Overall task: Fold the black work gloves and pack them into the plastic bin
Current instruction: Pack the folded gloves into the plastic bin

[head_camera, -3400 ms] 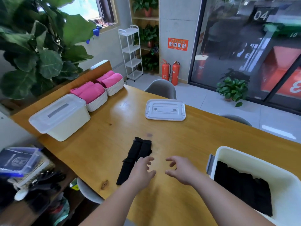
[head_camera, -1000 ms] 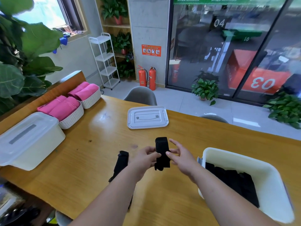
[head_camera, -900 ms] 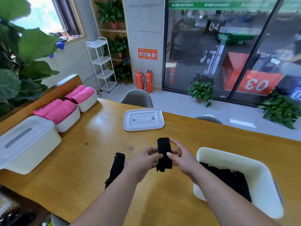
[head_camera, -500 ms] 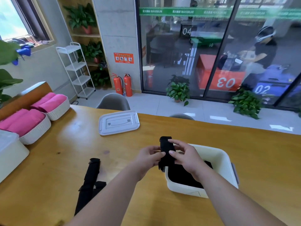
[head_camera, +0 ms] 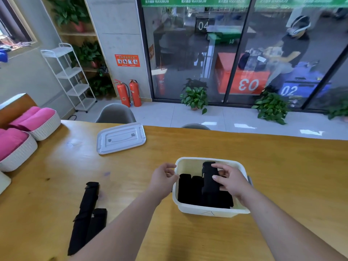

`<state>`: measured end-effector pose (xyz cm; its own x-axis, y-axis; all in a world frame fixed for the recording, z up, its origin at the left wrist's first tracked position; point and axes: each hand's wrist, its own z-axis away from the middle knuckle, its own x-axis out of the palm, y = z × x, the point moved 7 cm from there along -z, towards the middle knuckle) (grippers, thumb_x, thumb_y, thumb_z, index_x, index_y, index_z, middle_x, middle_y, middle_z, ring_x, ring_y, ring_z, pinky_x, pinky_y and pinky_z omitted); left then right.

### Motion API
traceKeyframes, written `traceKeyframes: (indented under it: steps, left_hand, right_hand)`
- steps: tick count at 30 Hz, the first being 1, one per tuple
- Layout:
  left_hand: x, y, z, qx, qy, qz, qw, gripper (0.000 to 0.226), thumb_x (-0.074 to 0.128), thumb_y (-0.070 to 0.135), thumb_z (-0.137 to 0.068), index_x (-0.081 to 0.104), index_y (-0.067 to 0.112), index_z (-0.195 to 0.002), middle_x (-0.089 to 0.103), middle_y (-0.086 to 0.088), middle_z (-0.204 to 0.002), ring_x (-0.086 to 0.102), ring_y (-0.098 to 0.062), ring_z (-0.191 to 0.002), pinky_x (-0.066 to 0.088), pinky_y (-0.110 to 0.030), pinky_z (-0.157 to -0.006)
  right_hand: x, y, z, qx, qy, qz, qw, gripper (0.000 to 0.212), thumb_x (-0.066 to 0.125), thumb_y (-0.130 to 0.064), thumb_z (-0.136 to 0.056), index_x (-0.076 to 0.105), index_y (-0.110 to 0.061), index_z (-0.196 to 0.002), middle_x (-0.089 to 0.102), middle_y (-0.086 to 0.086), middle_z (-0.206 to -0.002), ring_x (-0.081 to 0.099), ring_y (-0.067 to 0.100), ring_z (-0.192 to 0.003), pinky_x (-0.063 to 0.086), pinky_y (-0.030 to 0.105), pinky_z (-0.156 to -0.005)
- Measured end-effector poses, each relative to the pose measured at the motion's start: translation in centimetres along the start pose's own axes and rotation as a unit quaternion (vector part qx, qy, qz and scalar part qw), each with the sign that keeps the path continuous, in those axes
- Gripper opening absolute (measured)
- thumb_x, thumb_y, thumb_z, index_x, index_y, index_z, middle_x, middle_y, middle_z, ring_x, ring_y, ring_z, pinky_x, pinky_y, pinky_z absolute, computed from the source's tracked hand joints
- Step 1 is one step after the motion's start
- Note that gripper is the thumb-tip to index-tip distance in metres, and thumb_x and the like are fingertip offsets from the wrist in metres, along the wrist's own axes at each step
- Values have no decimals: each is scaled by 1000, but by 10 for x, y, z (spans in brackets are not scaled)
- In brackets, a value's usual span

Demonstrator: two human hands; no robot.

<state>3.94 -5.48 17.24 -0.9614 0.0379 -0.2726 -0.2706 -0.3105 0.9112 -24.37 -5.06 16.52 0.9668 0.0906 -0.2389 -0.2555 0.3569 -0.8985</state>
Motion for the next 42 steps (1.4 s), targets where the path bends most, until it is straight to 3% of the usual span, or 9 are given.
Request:
traceKeyframes:
  steps: [2, 6, 10, 12, 16, 23, 28, 34, 42]
  left_hand:
    - [2, -2, 1, 10, -3, -40, 999, 30, 74, 17, -93, 68, 35, -117, 68, -1, -108, 72, -28, -94, 65, -44, -79]
    - [5, -2, 1, 45, -3, -138, 989, 33, 69, 18, -97, 65, 36, -124, 60, 6, -117, 64, -5, -95, 52, -14, -69]
    - [6, -2, 1, 57, -3, -181, 982, 36, 65, 15, -101, 64, 36, -130, 54, 9, -120, 59, 2, -98, 45, -3, -64]
    - [6, -3, 1, 61, -5, -186, 981, 36, 65, 15, -102, 64, 36, -131, 54, 11, -121, 58, 4, -99, 45, -4, -64]
    - [5, -5, 1, 67, 2, -189, 980, 34, 65, 15, -102, 64, 37, -129, 53, 12, -119, 57, 6, -100, 43, -8, -67]
    - [6, -9, 2, 74, -2, -171, 983, 27, 65, 18, -103, 67, 38, -121, 53, 13, -119, 57, 3, -105, 44, -11, -75]
    - [4, -15, 1, 79, -3, -152, 985, 27, 67, 19, -102, 68, 42, -117, 53, 14, -117, 57, 2, -105, 46, -14, -82]
    - [4, -18, 0, 84, -1, -144, 986, 26, 68, 20, -102, 68, 42, -116, 53, 15, -118, 58, 1, -106, 51, -19, -90]
    - [1, -16, 1, 86, -2, -140, 986, 24, 72, 29, -99, 67, 45, -116, 57, 17, -119, 58, 8, -104, 59, -26, -88]
  right_hand:
    - [1, 8, -2, 7, -3, 41, 999, 40, 73, -14, -99, 71, -44, -126, 68, 6, -125, 73, 21, -108, 65, 44, -90]
    - [12, 15, -9, 7, -4, 131, 991, 40, 74, -21, -99, 67, -43, -131, 63, -3, -126, 68, 15, -107, 65, 35, -84]
    - [32, 24, -19, 6, -23, 220, 975, 45, 75, -32, -94, 62, -51, -133, 63, -7, -129, 68, 14, -102, 62, 39, -91]
    - [41, 22, -20, 4, -26, 265, 964, 48, 74, -32, -96, 60, -45, -140, 61, -6, -129, 66, 16, -103, 58, 36, -95]
    - [54, 24, -22, -2, -24, 304, 952, 52, 72, -33, -99, 57, -38, -148, 59, -3, -142, 56, 20, -130, 47, 30, -102]
    - [62, 29, -25, -6, -14, 325, 945, 55, 74, -35, -99, 56, -38, -150, 59, -5, -144, 53, 21, -135, 48, 34, -107]
    - [60, 25, -22, -32, 27, 409, 911, 57, 80, -41, -93, 58, -41, -146, 56, -5, -126, 63, 19, -106, 51, 31, -86]
    - [62, 33, -27, -15, -3, 334, 943, 58, 86, -23, -86, 65, -34, -139, 72, -10, -79, 68, 6, -77, 55, 26, -72]
    - [64, 25, -27, -22, -20, 349, 937, 64, 86, -28, -87, 61, -38, -146, 70, -12, -84, 66, 4, -79, 54, 26, -74]
